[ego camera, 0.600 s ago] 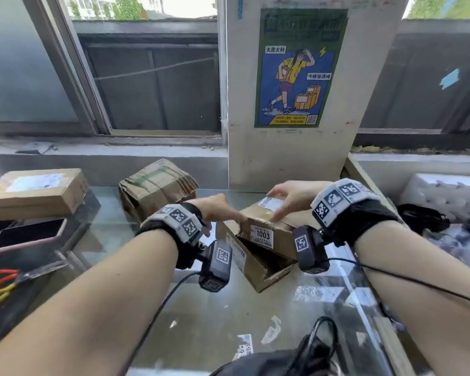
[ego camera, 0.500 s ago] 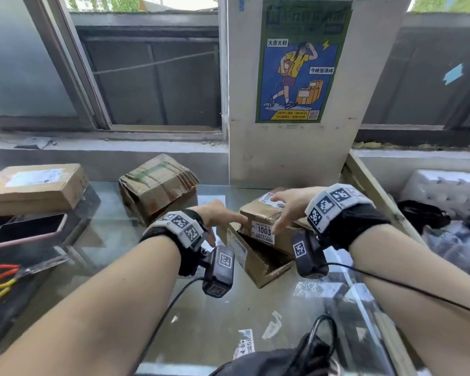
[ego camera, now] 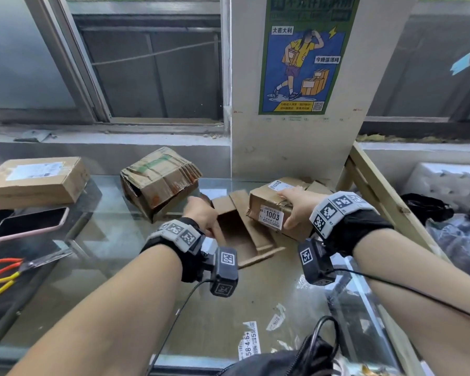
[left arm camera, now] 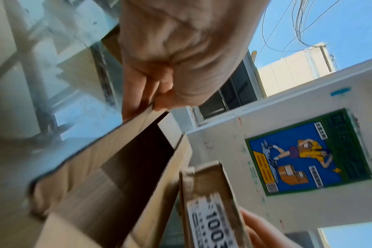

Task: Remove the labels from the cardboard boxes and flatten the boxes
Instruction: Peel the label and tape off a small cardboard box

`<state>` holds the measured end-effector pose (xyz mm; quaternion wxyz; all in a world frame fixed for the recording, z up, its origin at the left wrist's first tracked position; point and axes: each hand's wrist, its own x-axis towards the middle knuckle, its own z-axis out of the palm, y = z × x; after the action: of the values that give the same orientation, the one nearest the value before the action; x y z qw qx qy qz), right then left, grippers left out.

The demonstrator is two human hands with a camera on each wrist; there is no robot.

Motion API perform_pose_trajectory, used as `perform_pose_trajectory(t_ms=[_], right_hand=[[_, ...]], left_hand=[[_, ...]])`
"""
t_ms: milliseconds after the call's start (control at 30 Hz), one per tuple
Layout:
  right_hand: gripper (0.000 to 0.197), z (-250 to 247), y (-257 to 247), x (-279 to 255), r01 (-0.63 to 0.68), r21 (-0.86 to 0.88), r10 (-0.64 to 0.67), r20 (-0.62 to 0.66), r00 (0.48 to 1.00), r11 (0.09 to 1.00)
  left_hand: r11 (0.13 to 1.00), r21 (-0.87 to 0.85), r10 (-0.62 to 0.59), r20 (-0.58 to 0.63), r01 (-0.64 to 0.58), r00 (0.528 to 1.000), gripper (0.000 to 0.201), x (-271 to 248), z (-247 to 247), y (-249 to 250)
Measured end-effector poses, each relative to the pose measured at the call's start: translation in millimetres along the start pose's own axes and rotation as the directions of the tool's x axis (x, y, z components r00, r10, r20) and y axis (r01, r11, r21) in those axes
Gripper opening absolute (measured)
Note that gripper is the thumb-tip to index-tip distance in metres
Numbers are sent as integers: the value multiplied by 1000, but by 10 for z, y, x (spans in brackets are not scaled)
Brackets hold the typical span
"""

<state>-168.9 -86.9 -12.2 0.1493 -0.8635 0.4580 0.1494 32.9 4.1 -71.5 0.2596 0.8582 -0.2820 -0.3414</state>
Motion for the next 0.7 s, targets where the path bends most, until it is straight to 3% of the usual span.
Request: perform_pose_trajectory(t_ms=[67,133,200,233,300,367,400,467,600,633,700], right_hand=[[70,0,18,23,-3,29,5,-45,999,1000],[68,18,15,40,-8,68,11,-36,999,998],[71,32,-4,49,1,111,-1,1,1000,994],[71,34,-28,60,12,144,-13,6,1000,989],[68,23,-90,76,52,256,-50,-16,999,965],[60,12,-147,107,63,483,-60,-22,998,873],[55,5,-178,118,41,622,-51,0,999,782],[48,-13,-229,113,18,834,-46,9,999,552],[42,-115,-327,29,71,980,-125,-49,991,183],[43,-138,-347,1,67,988,-184,-40,982,141],[47,-156,-386,-24,74,982,-289,-22,957,172]], left_hand=[[993,-116,-29,-229,2,973,36,35,-189,-80],[974,-227,-85,-415,-13,906,34,14,-362,-146],[932,-351,-105,-500,-91,860,31,-52,-426,-160],[893,-429,-113,-501,-134,858,30,-81,-435,-153],[768,-615,-133,-425,-177,895,34,-28,-406,-167],[663,-737,-156,-312,-135,937,17,-23,-376,-151],[613,-783,-153,-246,-103,957,15,-72,-369,-120],[531,-846,-116,-121,-41,986,29,-184,-335,-80],[546,-837,-38,24,41,999,37,-327,-266,-62],[556,-830,-21,34,40,999,35,-352,-262,-41],[593,-805,49,64,23,997,25,-423,-271,10]])
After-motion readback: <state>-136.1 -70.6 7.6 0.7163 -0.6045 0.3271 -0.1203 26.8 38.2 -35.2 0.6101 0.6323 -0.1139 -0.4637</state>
